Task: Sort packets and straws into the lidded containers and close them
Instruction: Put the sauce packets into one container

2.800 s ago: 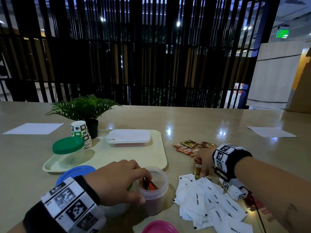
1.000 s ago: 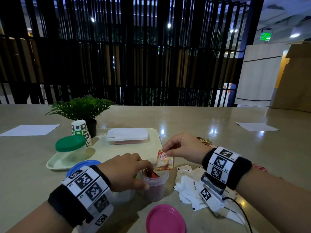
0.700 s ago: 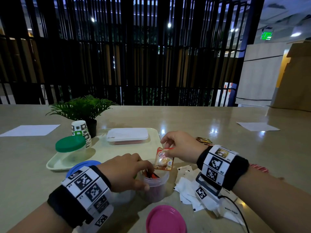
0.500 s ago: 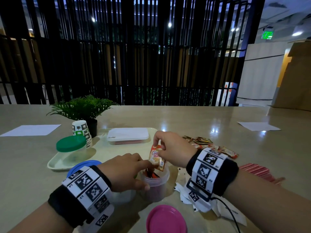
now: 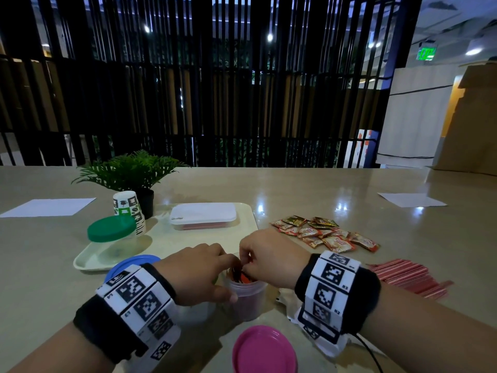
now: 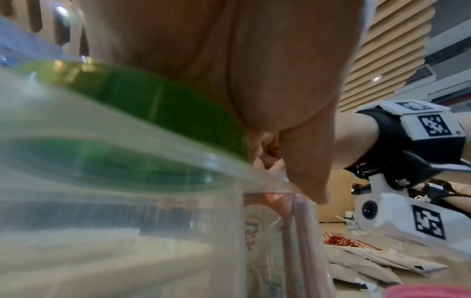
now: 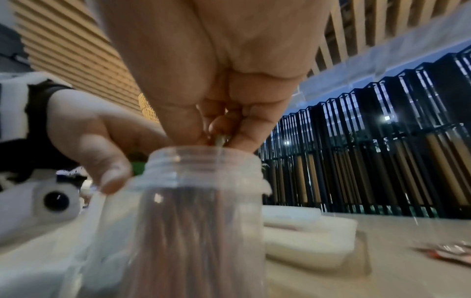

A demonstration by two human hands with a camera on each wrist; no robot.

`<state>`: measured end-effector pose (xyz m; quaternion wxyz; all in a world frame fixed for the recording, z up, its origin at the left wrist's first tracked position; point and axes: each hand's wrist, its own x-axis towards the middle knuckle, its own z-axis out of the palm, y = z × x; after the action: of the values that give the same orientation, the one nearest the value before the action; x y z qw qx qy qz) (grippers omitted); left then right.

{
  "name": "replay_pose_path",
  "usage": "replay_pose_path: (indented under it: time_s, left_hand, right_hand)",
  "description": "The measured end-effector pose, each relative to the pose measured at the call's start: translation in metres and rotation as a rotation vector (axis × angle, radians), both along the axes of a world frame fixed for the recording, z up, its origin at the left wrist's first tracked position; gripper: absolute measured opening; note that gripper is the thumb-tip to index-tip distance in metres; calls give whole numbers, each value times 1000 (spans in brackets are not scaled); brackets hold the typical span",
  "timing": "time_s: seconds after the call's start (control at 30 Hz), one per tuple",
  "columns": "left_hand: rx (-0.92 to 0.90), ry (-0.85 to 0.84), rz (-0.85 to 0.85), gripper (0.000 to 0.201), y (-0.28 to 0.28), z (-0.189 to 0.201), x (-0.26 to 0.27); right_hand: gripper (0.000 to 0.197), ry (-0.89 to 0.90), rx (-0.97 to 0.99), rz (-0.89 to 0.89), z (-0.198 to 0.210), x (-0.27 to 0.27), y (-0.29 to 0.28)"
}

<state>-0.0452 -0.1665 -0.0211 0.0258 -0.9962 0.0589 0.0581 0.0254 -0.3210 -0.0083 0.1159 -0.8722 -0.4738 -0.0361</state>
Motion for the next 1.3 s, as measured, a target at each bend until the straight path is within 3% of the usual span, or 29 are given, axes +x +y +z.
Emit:
replay_pose_path:
  time_s: [0.27, 0.4, 0.53, 0.6, 0.7, 0.83, 1.0, 1.17, 1.3]
  left_hand:
    - [-21, 6, -11, 64, 1, 1, -1]
    - [-22, 5, -21, 63, 1, 0, -1]
    - [-21, 7, -14, 65, 1, 2, -1]
    - [-21, 8, -8, 67, 1, 2, -1]
    - [-40, -3, 5, 71, 0, 2, -1]
    - [-105, -21, 23, 66, -1, 3, -2]
    - [-35, 1, -5, 61, -1, 3, -2]
    - [-24, -7, -11, 60, -1, 2, -2]
    - [-56, -9, -8, 58, -1, 3, -2]
  right_hand:
    - [20, 113, -108, -59, 19, 12, 0]
    - [15, 212, -100, -80, 20, 14, 1]
    - [10, 70, -140, -70, 16, 10, 4]
    - [17, 32, -232, -47, 8, 5, 6]
    - [22, 109, -291, -38, 4, 8, 5]
    - [17, 261, -228, -80, 12, 11, -2]
    - [31, 104, -315, -83, 17, 7, 2]
    - [31, 183, -409, -82, 14, 9, 4]
    - [29, 96, -555, -73, 9, 2, 13]
